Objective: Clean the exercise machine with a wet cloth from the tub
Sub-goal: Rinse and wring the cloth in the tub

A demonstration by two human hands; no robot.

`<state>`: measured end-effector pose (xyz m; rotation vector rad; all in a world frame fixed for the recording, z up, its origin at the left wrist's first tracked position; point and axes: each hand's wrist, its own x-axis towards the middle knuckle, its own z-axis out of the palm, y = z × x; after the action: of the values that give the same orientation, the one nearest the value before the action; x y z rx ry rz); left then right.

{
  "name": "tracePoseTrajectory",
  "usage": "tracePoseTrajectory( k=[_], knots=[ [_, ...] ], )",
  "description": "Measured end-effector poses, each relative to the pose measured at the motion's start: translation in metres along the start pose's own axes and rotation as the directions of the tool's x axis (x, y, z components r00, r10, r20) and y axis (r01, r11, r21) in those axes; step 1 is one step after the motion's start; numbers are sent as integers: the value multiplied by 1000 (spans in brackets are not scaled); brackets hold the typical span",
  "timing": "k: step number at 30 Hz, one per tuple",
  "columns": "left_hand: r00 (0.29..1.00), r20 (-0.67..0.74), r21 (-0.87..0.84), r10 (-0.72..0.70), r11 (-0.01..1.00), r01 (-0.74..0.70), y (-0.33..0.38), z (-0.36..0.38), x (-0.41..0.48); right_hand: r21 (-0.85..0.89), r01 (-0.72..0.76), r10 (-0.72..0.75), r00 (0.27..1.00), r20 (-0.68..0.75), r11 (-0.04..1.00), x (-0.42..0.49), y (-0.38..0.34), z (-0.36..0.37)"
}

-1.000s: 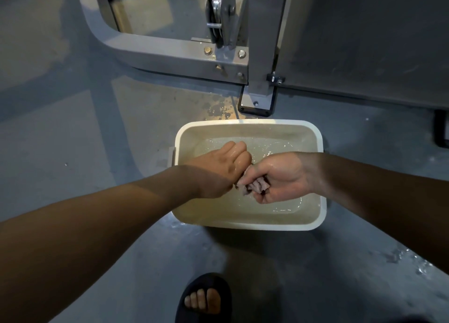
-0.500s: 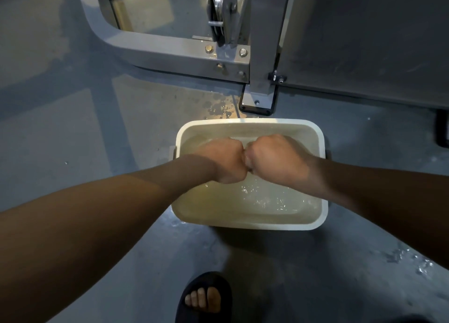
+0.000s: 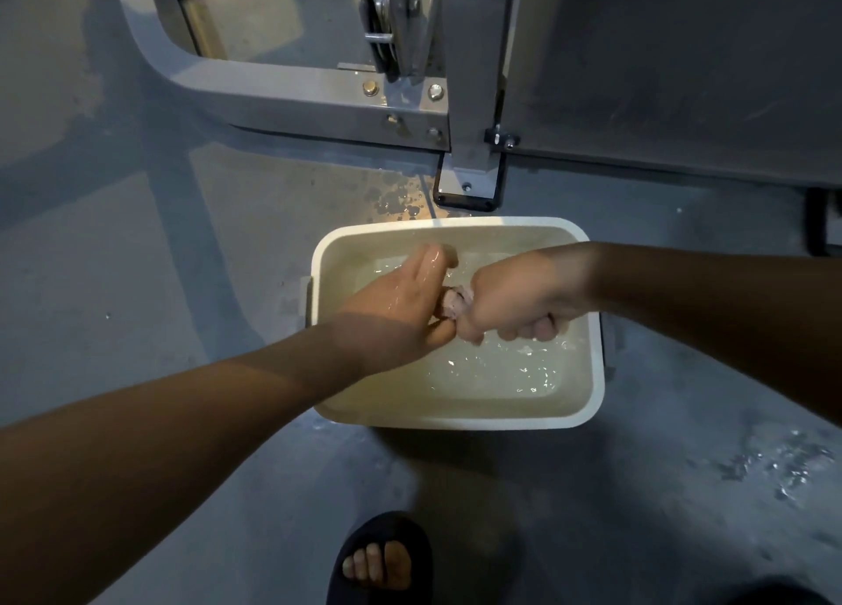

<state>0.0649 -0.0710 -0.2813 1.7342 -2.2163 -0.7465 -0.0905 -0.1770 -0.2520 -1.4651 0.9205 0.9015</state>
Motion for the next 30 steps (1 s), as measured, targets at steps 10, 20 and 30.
tracePoseTrajectory(
  k=[10, 20, 30],
  knots=[
    [954, -195, 115, 229, 971, -209, -4, -4, 10, 679, -224, -229, 829, 510, 699, 1, 5, 9],
    [939, -152, 305, 308, 918, -252, -6, -19, 16, 705, -158, -281, 840, 464, 691, -2, 15, 4],
    [907, 220, 383, -359, 887, 258, 28, -28, 34, -647, 30, -407, 799, -443, 762, -3, -3, 17]
  ],
)
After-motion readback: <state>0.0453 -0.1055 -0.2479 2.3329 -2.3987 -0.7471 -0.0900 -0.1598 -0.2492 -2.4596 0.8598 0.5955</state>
